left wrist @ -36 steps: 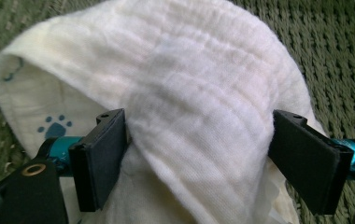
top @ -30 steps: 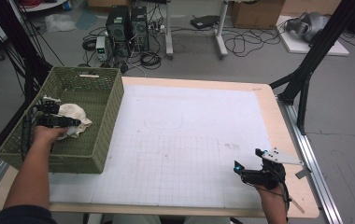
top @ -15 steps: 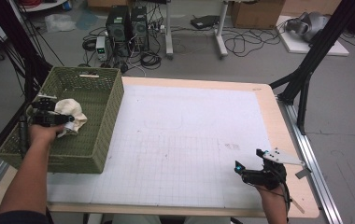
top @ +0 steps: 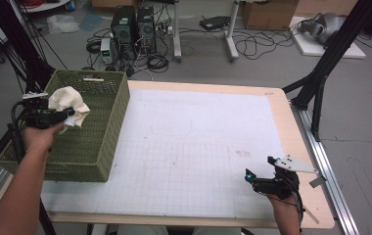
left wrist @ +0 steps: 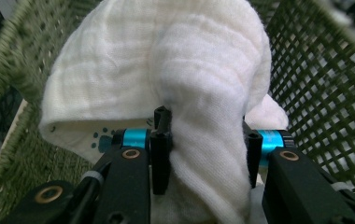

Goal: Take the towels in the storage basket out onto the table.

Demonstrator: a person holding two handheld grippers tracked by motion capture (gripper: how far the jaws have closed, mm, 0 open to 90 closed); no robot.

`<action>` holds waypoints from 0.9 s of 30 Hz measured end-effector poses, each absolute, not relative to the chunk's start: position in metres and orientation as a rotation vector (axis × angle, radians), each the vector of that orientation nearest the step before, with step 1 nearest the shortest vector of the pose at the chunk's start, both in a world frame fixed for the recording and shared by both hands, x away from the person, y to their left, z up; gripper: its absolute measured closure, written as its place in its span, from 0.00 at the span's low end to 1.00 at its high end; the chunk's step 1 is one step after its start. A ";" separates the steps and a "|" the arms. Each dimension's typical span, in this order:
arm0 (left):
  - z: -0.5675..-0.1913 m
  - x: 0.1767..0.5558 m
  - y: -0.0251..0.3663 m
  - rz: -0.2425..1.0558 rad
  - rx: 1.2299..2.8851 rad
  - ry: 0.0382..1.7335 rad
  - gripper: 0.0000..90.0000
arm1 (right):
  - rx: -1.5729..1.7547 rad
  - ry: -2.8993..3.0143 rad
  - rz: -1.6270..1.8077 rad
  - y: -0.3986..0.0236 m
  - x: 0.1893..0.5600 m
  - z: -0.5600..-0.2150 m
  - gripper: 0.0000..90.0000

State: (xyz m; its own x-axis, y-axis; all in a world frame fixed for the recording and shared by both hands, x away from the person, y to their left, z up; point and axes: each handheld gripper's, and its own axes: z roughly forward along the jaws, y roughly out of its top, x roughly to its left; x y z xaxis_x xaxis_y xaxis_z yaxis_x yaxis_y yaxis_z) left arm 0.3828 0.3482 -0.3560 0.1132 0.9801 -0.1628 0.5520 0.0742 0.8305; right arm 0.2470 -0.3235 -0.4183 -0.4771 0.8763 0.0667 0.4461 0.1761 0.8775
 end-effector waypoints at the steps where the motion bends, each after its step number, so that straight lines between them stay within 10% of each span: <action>1: -0.353 0.381 0.349 0.672 1.565 1.540 0.73 | 1.245 2.000 1.246 -0.324 0.247 -0.418 0.03; 27: -0.279 0.330 0.282 0.660 1.512 1.043 0.73 | 1.242 2.006 1.245 -0.321 0.247 -0.418 0.03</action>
State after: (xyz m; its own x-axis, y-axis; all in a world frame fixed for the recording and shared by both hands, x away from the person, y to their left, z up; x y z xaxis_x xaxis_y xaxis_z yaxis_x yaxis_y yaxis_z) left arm 0.3302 0.2820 -0.2788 0.4515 0.8818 -0.1366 0.2539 0.0199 0.9670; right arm 0.2469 -0.3212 -0.4179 -0.4800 0.8746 0.0679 0.4488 0.1783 0.8757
